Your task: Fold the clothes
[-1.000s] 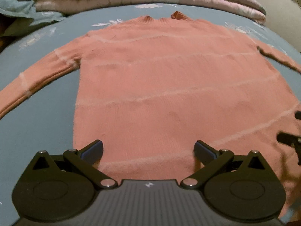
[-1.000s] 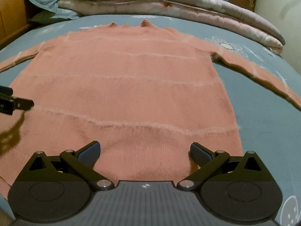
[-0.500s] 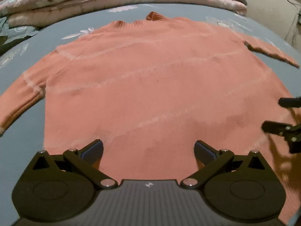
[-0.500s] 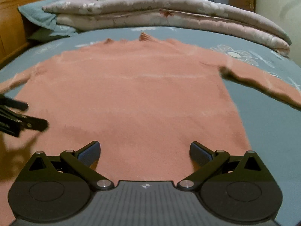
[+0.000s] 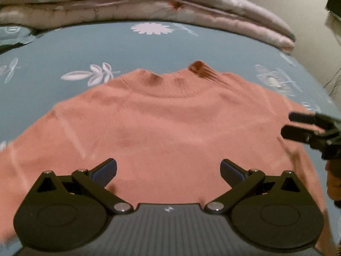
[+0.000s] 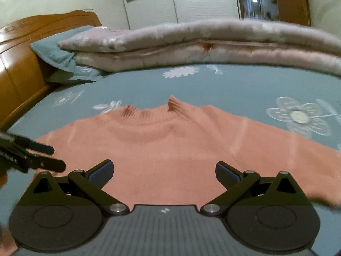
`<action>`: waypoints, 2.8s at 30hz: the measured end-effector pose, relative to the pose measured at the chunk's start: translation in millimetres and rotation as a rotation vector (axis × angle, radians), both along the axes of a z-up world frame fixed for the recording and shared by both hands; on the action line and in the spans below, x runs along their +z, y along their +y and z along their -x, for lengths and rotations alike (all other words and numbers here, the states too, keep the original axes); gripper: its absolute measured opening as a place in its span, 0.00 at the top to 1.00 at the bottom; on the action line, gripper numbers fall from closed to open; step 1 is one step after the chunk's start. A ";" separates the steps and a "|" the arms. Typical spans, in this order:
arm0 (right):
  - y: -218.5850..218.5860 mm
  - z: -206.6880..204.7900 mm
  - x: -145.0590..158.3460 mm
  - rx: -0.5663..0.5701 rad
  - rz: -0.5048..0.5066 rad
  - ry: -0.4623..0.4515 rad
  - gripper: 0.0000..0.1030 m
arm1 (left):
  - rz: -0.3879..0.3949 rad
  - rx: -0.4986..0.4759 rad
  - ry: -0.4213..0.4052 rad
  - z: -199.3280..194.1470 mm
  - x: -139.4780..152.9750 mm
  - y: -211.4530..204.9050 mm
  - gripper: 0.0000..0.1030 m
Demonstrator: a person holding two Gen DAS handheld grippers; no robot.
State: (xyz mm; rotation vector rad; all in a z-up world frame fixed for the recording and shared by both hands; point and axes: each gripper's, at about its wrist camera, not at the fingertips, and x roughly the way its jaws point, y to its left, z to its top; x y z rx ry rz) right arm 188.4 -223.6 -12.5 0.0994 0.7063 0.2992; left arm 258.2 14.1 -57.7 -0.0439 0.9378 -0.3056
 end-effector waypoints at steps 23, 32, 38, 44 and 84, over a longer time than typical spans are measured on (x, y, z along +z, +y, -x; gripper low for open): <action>-21.4 -109.3 -15.4 0.223 -0.057 -0.057 0.00 | 0.163 0.043 -0.086 -30.5 -18.5 22.4 0.01; 47.9 -158.6 -44.2 0.356 0.054 -0.026 0.00 | 0.199 0.038 -0.108 68.5 -13.1 24.3 0.01; 47.0 -190.9 -60.1 0.293 0.051 0.001 0.00 | 0.135 0.036 -0.152 118.9 -10.3 21.4 0.01; 46.4 -194.3 -45.5 0.262 0.032 0.020 0.00 | 0.115 0.028 -0.182 146.8 -2.8 23.0 0.01; 212.1 -182.5 -79.9 0.357 0.141 0.011 0.00 | 0.008 0.029 -0.254 219.5 1.2 30.3 0.01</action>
